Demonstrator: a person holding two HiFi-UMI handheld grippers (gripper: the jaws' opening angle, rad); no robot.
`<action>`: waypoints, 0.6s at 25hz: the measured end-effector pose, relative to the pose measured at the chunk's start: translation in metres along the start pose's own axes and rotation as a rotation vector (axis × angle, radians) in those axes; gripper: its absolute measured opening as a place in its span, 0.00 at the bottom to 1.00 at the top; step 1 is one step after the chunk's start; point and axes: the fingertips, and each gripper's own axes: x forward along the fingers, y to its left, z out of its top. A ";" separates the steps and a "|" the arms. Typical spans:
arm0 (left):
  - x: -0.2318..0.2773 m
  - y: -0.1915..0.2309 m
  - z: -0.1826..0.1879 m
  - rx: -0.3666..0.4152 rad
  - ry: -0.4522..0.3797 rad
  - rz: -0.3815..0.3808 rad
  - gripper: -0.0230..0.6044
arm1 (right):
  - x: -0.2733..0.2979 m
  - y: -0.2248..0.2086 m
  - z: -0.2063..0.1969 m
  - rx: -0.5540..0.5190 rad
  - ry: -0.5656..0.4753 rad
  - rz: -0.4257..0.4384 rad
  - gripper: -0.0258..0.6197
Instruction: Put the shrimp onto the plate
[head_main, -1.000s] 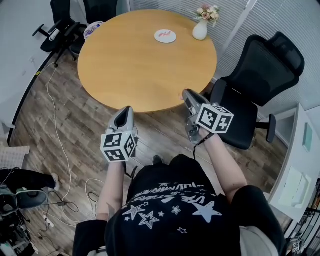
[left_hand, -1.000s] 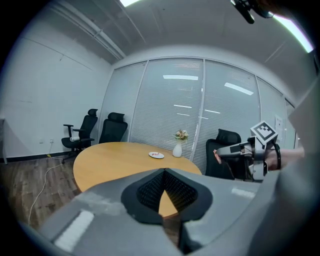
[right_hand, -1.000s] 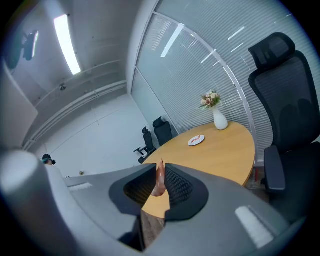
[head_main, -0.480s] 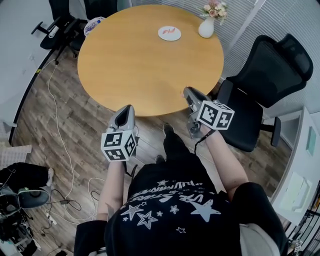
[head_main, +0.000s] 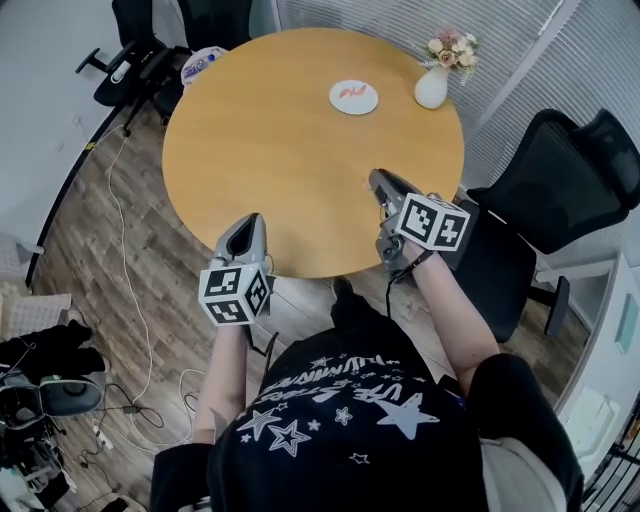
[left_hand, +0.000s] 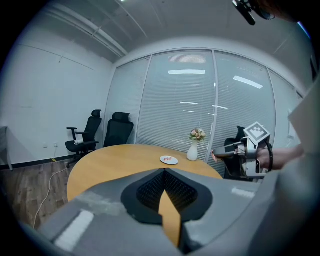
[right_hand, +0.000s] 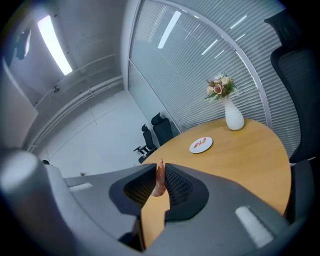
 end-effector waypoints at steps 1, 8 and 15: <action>0.008 0.002 0.005 -0.003 -0.002 0.005 0.04 | 0.007 -0.002 0.007 0.003 -0.001 0.006 0.12; 0.050 0.006 0.032 -0.025 -0.020 0.016 0.04 | 0.041 -0.024 0.043 0.011 -0.008 0.022 0.12; 0.088 0.004 0.054 0.007 -0.027 0.022 0.04 | 0.070 -0.054 0.068 0.041 -0.006 0.018 0.12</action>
